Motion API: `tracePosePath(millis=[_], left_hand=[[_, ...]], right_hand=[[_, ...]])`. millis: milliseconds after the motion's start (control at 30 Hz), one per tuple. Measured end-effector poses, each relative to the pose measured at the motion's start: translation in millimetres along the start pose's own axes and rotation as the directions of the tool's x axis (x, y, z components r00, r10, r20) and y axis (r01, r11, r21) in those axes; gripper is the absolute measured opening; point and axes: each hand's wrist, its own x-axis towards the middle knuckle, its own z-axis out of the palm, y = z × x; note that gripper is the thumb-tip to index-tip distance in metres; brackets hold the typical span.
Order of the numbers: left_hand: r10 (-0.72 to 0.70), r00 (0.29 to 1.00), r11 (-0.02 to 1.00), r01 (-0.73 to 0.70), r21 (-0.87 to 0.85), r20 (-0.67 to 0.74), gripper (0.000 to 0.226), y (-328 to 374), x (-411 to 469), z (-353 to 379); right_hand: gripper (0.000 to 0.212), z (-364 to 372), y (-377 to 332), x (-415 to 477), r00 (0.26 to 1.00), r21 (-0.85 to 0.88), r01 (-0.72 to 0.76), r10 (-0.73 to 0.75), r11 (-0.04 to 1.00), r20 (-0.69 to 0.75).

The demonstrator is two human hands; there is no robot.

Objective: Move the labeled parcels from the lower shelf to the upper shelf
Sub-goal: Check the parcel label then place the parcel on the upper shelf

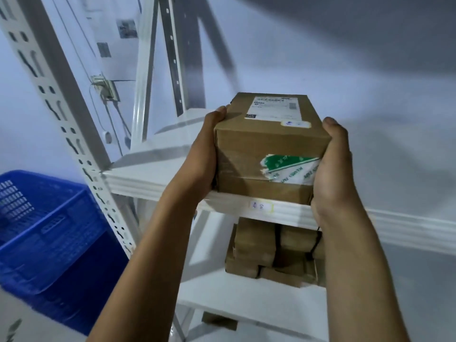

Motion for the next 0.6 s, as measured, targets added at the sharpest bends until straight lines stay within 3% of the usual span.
tracePosePath(millis=[133,367,600], left_hand=[[-0.01,1.0,1.0,0.01,-0.018,0.003,0.053,-3.9,-0.6,1.1],[0.013,0.999,0.999,-0.011,-0.05,0.044,0.056,-4.6,1.3,-1.3],[0.003,0.999,0.997,0.0,-0.081,0.045,0.05,-3.9,0.3,-1.9]], right_hand=[[0.069,3.2,-2.1,2.8,0.999,-0.012,-0.033,0.033,0.999,-0.022],[0.055,2.2,-5.3,-0.6,0.995,-0.139,-0.08,0.07,0.987,-0.073],[0.06,1.2,-7.9,-5.5,0.99,-0.162,-0.111,0.095,0.981,-0.109]])
